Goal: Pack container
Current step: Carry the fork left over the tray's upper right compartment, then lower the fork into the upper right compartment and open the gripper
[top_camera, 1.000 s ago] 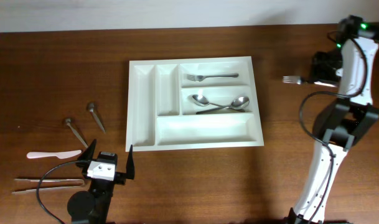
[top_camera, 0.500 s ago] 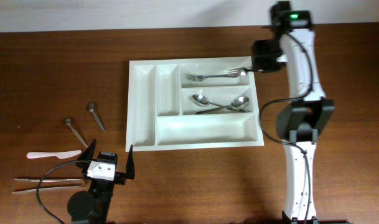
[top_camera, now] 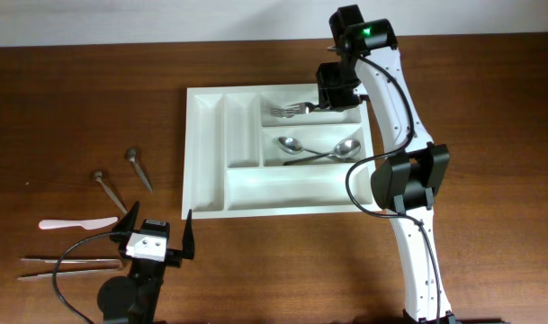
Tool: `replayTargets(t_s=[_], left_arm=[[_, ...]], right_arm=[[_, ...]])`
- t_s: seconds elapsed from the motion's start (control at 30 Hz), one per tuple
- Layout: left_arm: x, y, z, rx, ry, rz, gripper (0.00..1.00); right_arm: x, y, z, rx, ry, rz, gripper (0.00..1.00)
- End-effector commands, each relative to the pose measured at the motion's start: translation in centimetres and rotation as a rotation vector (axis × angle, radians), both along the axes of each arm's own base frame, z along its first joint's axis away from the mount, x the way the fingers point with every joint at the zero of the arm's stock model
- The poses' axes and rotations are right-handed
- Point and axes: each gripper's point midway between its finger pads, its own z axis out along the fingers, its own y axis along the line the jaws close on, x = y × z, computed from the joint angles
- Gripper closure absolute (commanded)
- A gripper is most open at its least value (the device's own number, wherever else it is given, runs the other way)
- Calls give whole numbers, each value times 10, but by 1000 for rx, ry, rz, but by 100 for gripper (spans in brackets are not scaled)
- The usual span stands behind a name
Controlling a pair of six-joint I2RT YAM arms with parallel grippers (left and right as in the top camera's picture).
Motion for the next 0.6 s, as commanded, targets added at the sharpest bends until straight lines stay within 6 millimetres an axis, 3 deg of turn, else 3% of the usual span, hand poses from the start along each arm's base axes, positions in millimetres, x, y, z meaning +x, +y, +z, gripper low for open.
replayTargets(t_s=[0.0, 0.57], left_arm=[[0, 2, -2, 10, -4, 9, 1], [0, 2, -2, 10, -4, 9, 1]], right_arm=[[3, 2, 8, 5, -20, -31, 96], [-1, 13, 4, 19, -1, -20, 92]])
